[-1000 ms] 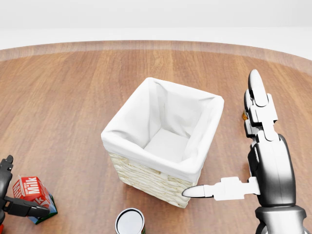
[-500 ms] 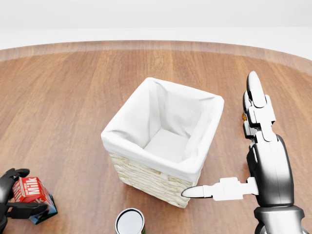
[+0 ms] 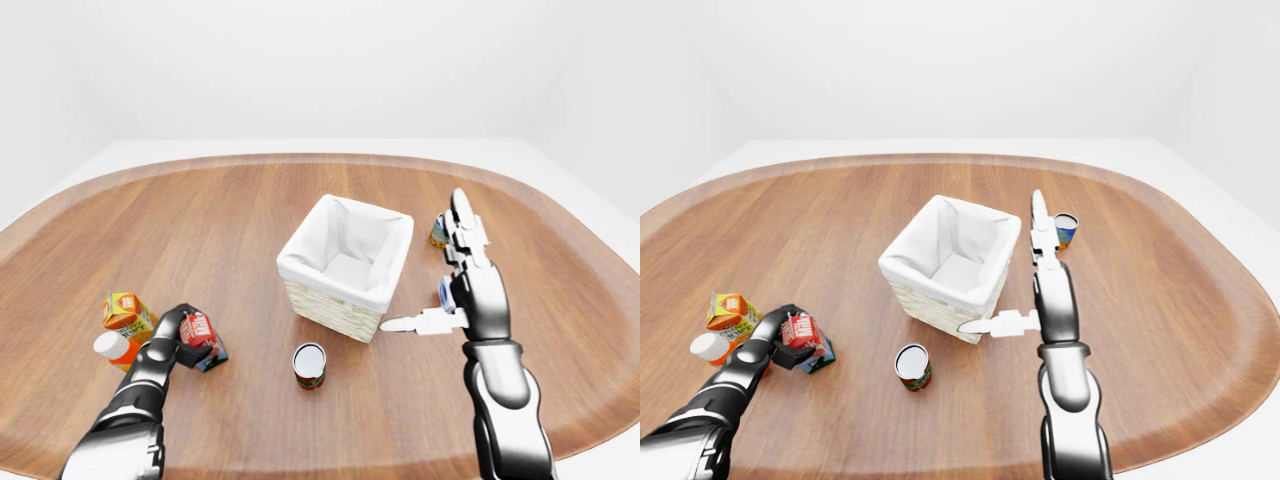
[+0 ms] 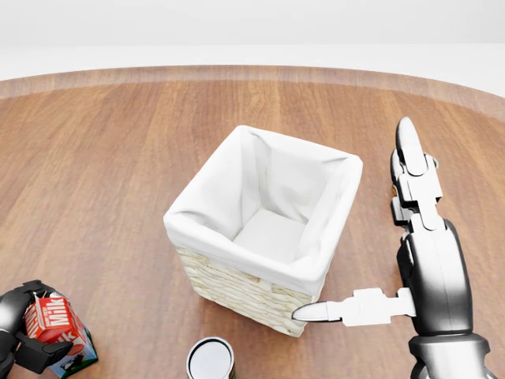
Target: Pick the milk and place it in the basket.
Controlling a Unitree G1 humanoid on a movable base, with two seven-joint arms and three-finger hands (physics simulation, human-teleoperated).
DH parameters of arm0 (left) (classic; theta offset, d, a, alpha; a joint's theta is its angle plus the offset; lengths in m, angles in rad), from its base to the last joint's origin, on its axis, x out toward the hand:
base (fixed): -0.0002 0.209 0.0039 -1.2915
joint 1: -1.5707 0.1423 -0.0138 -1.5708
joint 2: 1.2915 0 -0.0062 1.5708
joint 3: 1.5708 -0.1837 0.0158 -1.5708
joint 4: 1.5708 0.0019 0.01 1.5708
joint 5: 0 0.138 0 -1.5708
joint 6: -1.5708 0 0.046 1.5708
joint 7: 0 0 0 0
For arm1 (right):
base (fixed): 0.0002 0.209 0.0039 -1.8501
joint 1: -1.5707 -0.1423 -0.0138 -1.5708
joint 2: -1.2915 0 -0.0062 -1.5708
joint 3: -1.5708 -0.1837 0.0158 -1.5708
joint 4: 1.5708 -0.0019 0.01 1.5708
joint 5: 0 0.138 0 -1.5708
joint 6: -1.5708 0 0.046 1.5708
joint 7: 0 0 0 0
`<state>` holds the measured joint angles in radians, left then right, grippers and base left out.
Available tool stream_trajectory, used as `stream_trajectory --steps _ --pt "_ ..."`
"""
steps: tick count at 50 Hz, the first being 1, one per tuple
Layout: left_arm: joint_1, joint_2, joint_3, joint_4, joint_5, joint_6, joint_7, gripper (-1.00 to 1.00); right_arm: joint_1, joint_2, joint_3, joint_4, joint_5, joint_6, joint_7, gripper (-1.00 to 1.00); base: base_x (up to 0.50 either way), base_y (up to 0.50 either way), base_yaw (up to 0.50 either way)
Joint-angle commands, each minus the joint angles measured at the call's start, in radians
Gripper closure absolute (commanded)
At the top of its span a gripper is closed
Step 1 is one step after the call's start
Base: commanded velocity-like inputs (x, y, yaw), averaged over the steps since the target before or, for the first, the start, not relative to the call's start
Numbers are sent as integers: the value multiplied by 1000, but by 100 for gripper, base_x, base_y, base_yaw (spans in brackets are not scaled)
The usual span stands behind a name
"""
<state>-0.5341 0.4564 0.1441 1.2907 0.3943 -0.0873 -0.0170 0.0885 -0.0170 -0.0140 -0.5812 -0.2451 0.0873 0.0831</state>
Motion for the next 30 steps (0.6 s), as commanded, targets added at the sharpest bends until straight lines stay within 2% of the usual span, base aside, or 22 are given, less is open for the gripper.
stream_trajectory --steps 1,9,11,13,17,30 --pt "-7 12 -14 -3 -35 0 -9 100 3 1 6 1 -4 0 -1 -100 0 0 0" --pt "-19 22 -12 -26 -39 0 -12 100 0 -1 0 0 2 0 4 -100 0 0 0" --pt "-31 38 -13 -48 -27 0 8 100 2 -1 -3 -9 3 0 6 -100 0 0 0" --pt "-36 47 -4 -71 -40 0 -18 100 2 -1 -2 -3 2 0 4 -100 0 0 0" --pt "-55 68 1 -105 -34 0 -24 100 3 0 1 0 1 0 4 -100 0 0 0" --pt "-47 68 1 -161 -5 0 -52 100 4 1 7 11 -5 0 -1 -100 0 0 0"
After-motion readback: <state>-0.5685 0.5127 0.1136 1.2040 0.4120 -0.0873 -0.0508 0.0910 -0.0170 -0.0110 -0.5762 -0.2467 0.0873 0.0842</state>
